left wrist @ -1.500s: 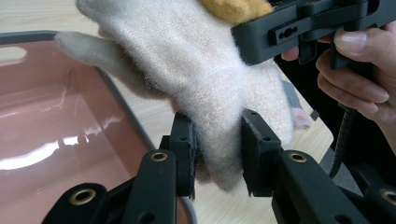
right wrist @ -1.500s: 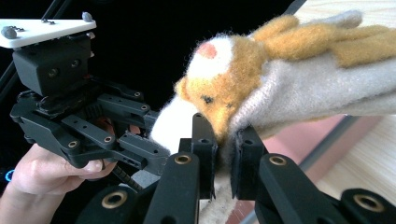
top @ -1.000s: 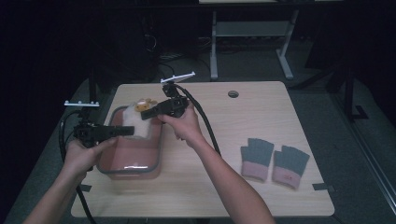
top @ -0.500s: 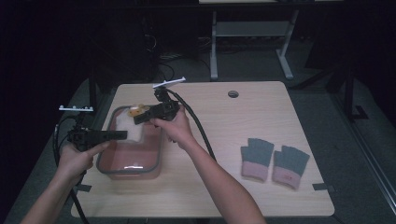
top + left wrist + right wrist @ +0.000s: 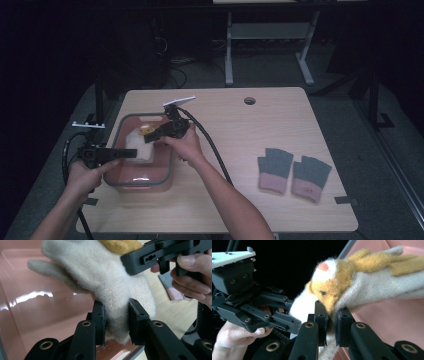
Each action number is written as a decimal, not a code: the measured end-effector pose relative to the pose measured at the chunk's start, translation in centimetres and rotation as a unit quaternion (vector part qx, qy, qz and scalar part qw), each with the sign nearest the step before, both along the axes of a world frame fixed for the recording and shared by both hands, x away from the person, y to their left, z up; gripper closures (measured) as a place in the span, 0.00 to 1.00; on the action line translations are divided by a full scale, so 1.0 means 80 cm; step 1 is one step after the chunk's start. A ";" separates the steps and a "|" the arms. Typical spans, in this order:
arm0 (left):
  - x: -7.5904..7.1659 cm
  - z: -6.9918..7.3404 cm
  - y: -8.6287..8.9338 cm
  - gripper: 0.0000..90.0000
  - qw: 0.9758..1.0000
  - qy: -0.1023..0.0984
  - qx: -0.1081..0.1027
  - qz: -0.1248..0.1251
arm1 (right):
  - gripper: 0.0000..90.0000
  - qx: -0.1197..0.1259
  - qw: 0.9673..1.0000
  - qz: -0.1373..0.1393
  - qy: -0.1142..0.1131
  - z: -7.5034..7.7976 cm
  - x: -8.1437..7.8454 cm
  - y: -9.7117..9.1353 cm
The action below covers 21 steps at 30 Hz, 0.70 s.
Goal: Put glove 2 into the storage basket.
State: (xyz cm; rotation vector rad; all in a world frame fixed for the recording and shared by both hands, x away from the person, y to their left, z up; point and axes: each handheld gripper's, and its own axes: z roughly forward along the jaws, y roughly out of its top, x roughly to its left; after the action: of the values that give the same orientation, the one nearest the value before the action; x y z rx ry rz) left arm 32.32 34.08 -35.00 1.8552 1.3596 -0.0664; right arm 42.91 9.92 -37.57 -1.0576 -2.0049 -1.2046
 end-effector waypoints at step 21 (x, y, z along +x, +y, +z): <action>0.001 -0.040 -0.005 0.78 0.998 0.043 0.053 0.004 | 0.82 -0.093 0.995 0.003 -0.026 -0.027 -0.008 0.020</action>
State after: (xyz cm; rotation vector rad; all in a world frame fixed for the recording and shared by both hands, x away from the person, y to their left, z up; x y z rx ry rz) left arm 32.41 33.70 -38.20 1.9545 1.4539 -0.0716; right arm 42.27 11.53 -39.77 -1.1180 -2.1922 -1.0689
